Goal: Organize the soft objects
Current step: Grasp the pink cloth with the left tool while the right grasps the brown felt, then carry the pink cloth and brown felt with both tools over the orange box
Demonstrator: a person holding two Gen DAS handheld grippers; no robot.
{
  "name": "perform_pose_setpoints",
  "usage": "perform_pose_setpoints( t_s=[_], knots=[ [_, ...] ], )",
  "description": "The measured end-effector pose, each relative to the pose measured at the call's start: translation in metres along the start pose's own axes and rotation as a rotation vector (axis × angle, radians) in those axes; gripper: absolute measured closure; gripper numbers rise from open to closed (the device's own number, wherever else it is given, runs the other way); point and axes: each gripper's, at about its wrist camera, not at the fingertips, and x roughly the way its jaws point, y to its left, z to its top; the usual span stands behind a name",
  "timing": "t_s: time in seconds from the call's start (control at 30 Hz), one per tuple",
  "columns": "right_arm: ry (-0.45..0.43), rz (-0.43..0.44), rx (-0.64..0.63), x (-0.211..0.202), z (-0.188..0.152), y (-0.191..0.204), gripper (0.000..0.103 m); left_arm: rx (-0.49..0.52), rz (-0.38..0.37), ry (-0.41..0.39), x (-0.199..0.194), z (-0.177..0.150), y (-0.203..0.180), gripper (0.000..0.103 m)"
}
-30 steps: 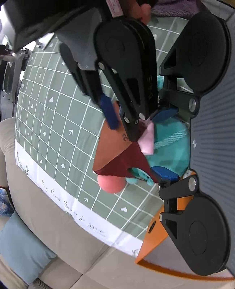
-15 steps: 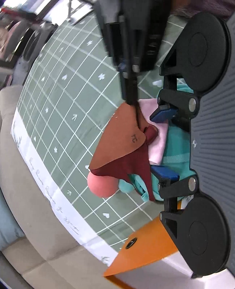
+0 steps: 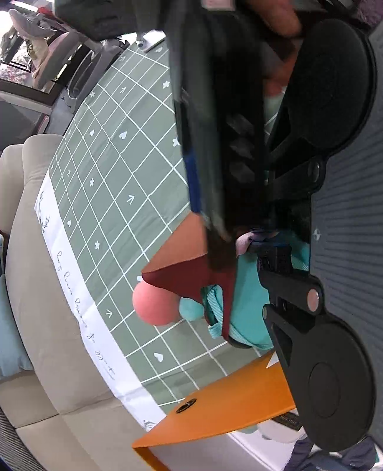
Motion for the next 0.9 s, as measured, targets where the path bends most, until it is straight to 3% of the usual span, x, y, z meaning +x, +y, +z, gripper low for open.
perform_pose_setpoints(
  t_s=[0.03,0.1,0.13,0.2,0.3,0.63,0.9],
  knots=[
    [0.014,0.008,-0.009,0.004,-0.002,0.004,0.042,-0.001,-0.001,-0.002,0.000,0.000,0.000,0.097],
    [0.036,-0.022,-0.044,0.012,-0.006,0.009,0.060,-0.019,-0.013,-0.002,0.001,-0.001,0.002,0.097],
    [0.040,-0.016,-0.042,0.014,-0.006,0.009,0.063,-0.029,-0.017,-0.005,0.001,-0.001,0.003,0.097],
    [0.044,0.023,0.001,0.013,-0.004,0.003,0.079,-0.037,-0.022,-0.009,-0.001,-0.002,0.002,0.097],
    [0.036,0.032,0.022,0.008,-0.004,-0.002,0.089,-0.048,-0.028,-0.011,-0.005,-0.003,0.001,0.097],
    [-0.034,0.019,0.038,-0.041,-0.014,-0.003,0.094,-0.104,-0.005,-0.067,-0.040,-0.019,-0.010,0.102],
    [-0.113,0.011,0.020,-0.083,-0.023,0.015,0.095,-0.211,0.015,-0.141,-0.082,-0.046,-0.008,0.102]
  ],
)
